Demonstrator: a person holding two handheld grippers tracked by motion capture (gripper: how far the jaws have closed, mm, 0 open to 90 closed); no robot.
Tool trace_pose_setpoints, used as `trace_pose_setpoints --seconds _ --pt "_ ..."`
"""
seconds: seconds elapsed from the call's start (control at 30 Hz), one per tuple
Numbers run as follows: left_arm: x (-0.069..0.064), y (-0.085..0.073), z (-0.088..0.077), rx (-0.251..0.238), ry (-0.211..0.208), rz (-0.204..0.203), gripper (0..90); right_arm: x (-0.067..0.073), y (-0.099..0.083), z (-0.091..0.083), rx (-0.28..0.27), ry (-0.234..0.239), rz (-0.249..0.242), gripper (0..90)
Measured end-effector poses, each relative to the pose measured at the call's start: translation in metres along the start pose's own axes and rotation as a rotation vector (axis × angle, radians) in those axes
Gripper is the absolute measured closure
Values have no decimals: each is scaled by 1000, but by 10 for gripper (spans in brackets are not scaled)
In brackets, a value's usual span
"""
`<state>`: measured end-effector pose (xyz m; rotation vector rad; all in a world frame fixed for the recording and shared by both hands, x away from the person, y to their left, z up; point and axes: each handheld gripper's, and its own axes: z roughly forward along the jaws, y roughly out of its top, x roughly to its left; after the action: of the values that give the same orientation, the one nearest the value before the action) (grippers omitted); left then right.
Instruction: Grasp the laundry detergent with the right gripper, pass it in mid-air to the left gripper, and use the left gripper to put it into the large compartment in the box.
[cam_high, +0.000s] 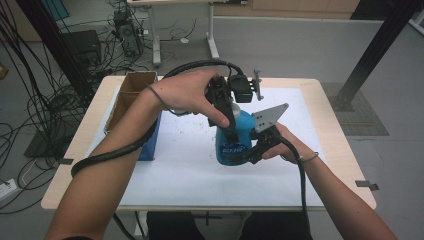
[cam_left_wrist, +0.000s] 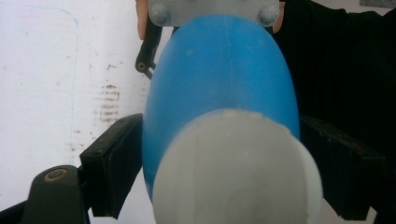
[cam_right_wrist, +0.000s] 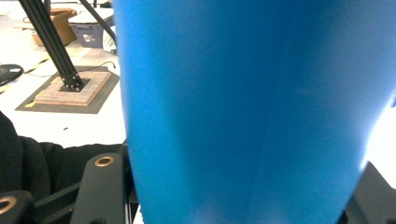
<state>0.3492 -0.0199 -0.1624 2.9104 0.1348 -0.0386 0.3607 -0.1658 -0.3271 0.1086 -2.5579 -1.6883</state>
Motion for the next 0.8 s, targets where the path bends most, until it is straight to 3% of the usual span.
trace_pose_setpoints --seconds 0.8 --pt "0 0 0 -1 -4 -2 181 0 0 0 4 0 -6 403"
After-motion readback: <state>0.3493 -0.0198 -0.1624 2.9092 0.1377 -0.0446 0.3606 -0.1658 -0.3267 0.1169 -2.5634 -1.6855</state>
